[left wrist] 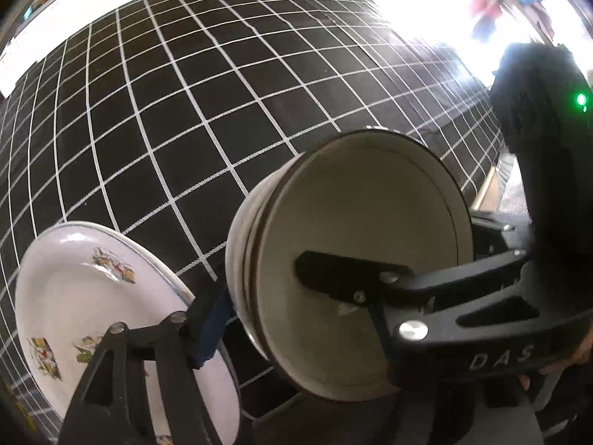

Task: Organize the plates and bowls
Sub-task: 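Lift the nested bowl stack with both grippers and carry it over the plates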

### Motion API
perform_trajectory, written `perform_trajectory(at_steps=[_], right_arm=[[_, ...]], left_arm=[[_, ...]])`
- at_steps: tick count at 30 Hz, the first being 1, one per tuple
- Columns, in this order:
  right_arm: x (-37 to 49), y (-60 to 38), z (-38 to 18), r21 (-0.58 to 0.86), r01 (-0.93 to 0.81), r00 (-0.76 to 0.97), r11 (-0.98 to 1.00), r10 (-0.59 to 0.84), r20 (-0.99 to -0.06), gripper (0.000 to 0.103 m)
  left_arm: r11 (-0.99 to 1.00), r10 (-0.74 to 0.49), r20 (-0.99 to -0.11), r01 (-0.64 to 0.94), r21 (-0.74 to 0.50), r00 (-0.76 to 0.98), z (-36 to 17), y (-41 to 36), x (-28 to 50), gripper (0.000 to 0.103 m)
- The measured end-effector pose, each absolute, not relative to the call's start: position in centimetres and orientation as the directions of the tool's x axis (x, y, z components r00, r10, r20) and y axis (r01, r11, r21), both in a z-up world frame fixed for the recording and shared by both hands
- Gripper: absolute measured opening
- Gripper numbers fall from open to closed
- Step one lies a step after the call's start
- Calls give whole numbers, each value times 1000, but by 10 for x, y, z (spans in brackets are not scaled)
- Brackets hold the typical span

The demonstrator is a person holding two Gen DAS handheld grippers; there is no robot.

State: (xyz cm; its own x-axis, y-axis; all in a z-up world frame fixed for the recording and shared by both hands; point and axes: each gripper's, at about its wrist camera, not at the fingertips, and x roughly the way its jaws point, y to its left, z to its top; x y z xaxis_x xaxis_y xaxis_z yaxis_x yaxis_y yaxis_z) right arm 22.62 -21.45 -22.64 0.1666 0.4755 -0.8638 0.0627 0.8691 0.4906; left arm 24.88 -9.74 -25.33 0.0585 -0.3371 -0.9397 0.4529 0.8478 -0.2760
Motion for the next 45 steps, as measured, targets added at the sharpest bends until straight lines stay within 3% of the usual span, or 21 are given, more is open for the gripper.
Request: perform_trajectory(at_steps=[19, 28, 45], right_arm=[[222, -268, -221, 487, 120, 170, 865, 466, -868, 79], [208, -288, -234, 577, 183, 148, 796, 558, -817, 75], [206, -268, -203, 488, 203, 115, 849, 475, -873, 74]], left_arm=[[861, -337, -940, 421, -285, 53, -256, -129, 255, 70], [851, -338, -941, 431, -300, 13, -259, -126, 253, 71], [875, -364, -929, 363, -320, 58, -238, -112, 240, 72]])
